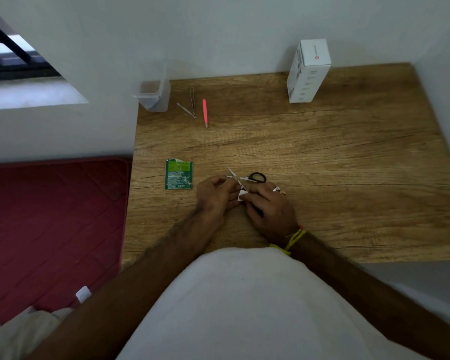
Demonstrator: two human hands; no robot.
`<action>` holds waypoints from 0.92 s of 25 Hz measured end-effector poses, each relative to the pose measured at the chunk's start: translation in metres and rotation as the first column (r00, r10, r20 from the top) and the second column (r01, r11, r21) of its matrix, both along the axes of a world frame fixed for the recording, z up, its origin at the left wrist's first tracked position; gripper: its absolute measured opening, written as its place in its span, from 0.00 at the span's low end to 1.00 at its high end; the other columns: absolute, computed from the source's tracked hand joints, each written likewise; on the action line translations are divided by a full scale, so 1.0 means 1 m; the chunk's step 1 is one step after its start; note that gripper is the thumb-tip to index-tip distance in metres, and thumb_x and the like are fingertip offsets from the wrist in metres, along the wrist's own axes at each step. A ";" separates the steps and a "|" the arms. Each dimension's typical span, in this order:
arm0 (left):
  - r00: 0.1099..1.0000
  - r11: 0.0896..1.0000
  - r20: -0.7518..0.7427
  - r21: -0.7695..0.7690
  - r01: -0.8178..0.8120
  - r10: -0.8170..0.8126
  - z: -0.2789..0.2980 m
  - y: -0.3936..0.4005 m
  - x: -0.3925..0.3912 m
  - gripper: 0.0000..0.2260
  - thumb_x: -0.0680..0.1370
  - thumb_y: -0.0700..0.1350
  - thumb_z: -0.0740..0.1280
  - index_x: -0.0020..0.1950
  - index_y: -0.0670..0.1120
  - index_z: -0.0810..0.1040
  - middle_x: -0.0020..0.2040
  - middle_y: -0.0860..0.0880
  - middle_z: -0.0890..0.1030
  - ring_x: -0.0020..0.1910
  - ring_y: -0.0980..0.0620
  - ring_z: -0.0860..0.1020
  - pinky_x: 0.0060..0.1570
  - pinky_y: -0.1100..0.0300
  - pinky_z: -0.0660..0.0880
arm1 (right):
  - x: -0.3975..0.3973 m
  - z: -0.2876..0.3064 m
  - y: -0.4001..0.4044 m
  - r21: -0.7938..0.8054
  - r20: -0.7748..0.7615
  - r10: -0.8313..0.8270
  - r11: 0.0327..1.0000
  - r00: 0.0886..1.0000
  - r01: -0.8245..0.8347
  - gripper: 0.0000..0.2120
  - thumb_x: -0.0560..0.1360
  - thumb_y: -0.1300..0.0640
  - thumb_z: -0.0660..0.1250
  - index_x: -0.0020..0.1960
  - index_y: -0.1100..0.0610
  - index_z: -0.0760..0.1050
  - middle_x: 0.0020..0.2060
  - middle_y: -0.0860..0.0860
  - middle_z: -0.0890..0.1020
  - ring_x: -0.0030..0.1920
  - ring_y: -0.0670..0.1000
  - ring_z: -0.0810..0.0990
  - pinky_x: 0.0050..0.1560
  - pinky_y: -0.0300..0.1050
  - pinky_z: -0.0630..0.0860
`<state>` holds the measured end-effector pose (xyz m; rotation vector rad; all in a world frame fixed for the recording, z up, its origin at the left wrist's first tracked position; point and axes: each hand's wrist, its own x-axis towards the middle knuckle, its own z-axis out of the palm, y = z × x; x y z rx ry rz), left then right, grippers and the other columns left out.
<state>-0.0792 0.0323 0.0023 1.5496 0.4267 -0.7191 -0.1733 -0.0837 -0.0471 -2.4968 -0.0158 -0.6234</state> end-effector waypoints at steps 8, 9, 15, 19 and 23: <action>1.000 1.000 -0.012 -0.014 -0.004 0.004 0.002 0.000 0.001 0.08 0.77 0.39 0.71 0.53 0.35 0.81 0.45 0.38 0.86 0.35 0.49 0.85 0.34 0.57 0.83 | -0.005 0.001 -0.002 0.015 0.015 0.033 0.999 0.999 -0.033 0.06 0.74 0.64 0.70 0.49 0.61 0.83 0.44 0.54 0.81 0.45 0.56 0.78 0.44 0.51 0.75; 1.000 1.000 -0.009 -0.017 -0.003 0.003 0.003 0.000 0.001 0.07 0.78 0.39 0.71 0.52 0.35 0.81 0.44 0.39 0.86 0.34 0.50 0.85 0.32 0.58 0.82 | -0.005 0.002 -0.002 0.010 0.019 0.036 0.999 0.999 -0.036 0.06 0.74 0.64 0.70 0.49 0.61 0.83 0.44 0.54 0.81 0.45 0.56 0.78 0.44 0.50 0.75; 1.000 1.000 -0.025 -0.008 0.002 -0.002 0.002 -0.001 0.004 0.07 0.78 0.40 0.71 0.52 0.37 0.81 0.44 0.40 0.86 0.37 0.47 0.86 0.34 0.57 0.83 | -0.016 -0.002 -0.007 0.002 -0.012 0.046 0.999 0.999 -0.046 0.07 0.75 0.62 0.69 0.50 0.62 0.83 0.44 0.55 0.81 0.43 0.55 0.79 0.40 0.52 0.76; 1.000 1.000 -0.021 0.012 0.008 -0.008 -0.001 -0.001 0.003 0.06 0.78 0.40 0.71 0.51 0.38 0.82 0.44 0.39 0.86 0.39 0.45 0.86 0.37 0.55 0.83 | -0.020 -0.004 -0.009 0.020 -0.015 0.038 0.999 0.999 -0.038 0.08 0.75 0.61 0.67 0.50 0.63 0.83 0.44 0.56 0.81 0.43 0.55 0.80 0.40 0.52 0.77; 1.000 1.000 -0.018 0.012 0.009 -0.009 -0.002 -0.001 0.004 0.06 0.78 0.40 0.71 0.52 0.38 0.82 0.44 0.40 0.86 0.39 0.46 0.86 0.39 0.54 0.84 | -0.019 -0.003 -0.010 0.061 0.002 -0.013 0.998 1.000 0.013 0.07 0.74 0.64 0.69 0.50 0.64 0.83 0.45 0.55 0.83 0.44 0.55 0.81 0.43 0.53 0.77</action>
